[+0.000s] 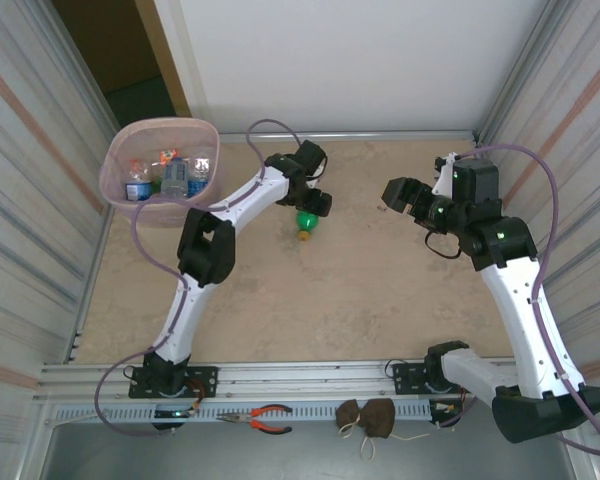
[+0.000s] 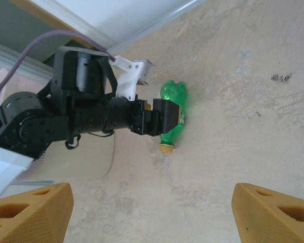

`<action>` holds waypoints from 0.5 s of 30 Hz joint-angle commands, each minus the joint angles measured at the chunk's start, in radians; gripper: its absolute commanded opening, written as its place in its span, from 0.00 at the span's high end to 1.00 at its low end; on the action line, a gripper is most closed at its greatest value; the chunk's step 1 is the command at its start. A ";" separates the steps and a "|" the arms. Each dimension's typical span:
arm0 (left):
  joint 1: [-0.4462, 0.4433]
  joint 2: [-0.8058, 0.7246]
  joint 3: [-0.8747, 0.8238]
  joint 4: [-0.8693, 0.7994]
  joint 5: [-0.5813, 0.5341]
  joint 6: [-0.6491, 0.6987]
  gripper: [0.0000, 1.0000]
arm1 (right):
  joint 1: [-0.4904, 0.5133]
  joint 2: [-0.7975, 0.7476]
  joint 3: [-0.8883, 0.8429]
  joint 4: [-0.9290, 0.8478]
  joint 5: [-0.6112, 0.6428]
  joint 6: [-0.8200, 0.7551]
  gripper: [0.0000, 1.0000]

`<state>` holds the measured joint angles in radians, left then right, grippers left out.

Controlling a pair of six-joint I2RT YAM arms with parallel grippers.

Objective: Put the plastic bottles in the bin

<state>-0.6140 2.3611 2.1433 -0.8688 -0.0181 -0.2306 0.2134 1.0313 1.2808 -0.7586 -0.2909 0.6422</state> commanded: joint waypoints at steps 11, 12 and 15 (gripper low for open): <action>0.011 0.073 0.022 0.012 0.073 -0.024 0.34 | -0.019 -0.025 0.029 -0.025 -0.003 -0.031 0.19; 0.011 0.064 0.017 0.014 0.072 -0.023 0.36 | -0.019 -0.024 0.027 -0.025 -0.005 -0.032 0.19; 0.011 0.029 0.006 0.014 0.070 -0.015 0.40 | -0.020 -0.026 0.029 -0.026 -0.005 -0.033 0.19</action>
<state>-0.6029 2.4397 2.1468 -0.8577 0.0395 -0.2516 0.2047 1.0306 1.2808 -0.7658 -0.2916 0.6411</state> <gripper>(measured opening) 0.609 0.807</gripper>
